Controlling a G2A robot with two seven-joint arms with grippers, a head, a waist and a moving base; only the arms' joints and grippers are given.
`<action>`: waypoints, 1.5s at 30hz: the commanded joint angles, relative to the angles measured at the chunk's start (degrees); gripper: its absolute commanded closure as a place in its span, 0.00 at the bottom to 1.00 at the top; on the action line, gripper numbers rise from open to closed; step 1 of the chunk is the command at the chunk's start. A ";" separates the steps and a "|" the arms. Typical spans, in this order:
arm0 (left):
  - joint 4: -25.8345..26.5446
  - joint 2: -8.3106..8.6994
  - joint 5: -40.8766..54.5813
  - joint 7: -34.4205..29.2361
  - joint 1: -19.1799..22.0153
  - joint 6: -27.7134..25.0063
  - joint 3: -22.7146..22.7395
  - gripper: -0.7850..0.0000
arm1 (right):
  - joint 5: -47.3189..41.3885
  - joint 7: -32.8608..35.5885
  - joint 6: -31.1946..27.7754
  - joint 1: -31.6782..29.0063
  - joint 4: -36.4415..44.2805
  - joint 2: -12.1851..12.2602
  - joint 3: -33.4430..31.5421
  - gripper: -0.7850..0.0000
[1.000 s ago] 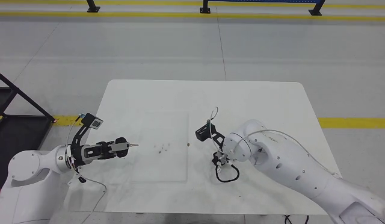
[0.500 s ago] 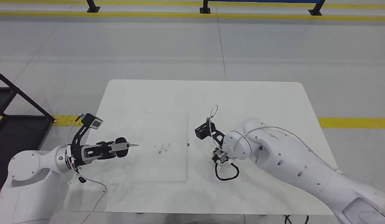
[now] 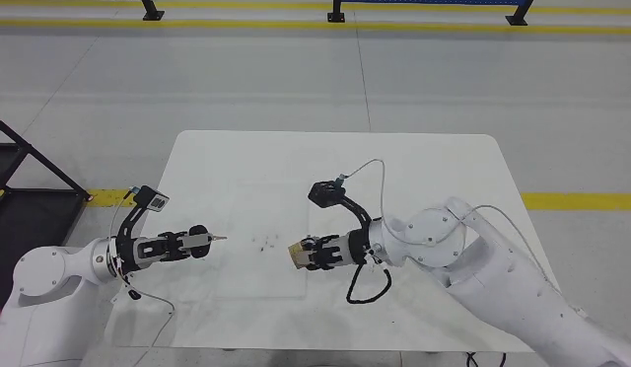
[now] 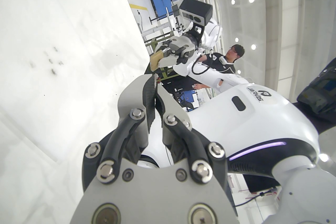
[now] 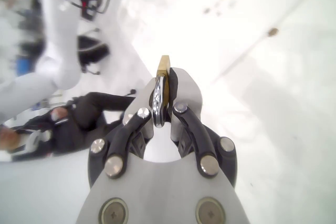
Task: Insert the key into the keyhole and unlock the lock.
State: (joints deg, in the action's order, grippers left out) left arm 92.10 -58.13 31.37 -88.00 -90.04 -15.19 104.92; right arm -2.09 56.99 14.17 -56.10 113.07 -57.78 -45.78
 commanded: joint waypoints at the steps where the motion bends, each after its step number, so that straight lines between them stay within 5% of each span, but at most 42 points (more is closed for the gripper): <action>1: 0.00 0.00 0.00 0.00 0.00 0.00 0.00 1.00 | -3.81 -3.01 -4.36 -2.73 -0.83 0.04 -1.09 1.00; 9: 0.00 0.00 0.00 0.00 0.00 0.00 0.00 1.00 | -15.39 -8.24 -18.17 -9.14 -6.53 -0.52 -2.21 1.00; 15: 0.00 0.00 0.00 0.00 0.00 0.00 0.00 1.00 | -21.22 -10.07 -23.22 -10.10 -10.47 -1.58 -1.07 1.00; 23: 0.00 0.00 0.00 0.00 0.00 0.00 0.00 1.00 | -27.04 -11.89 -24.70 -9.10 -15.67 -3.53 1.73 1.00; 39: 0.00 0.00 0.00 0.00 0.00 0.00 0.00 1.00 | -27.04 -11.89 -24.70 -9.10 -15.67 -3.53 1.73 1.00; 45: 0.00 0.00 0.00 0.00 0.00 0.00 0.00 1.00 | -26.66 -17.82 -25.11 -12.78 -16.58 -3.49 0.19 1.00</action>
State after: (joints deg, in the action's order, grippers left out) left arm 92.10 -58.13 31.37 -88.00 -90.04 -15.19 104.92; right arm -29.08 40.06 -10.77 -68.25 96.74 -61.31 -45.28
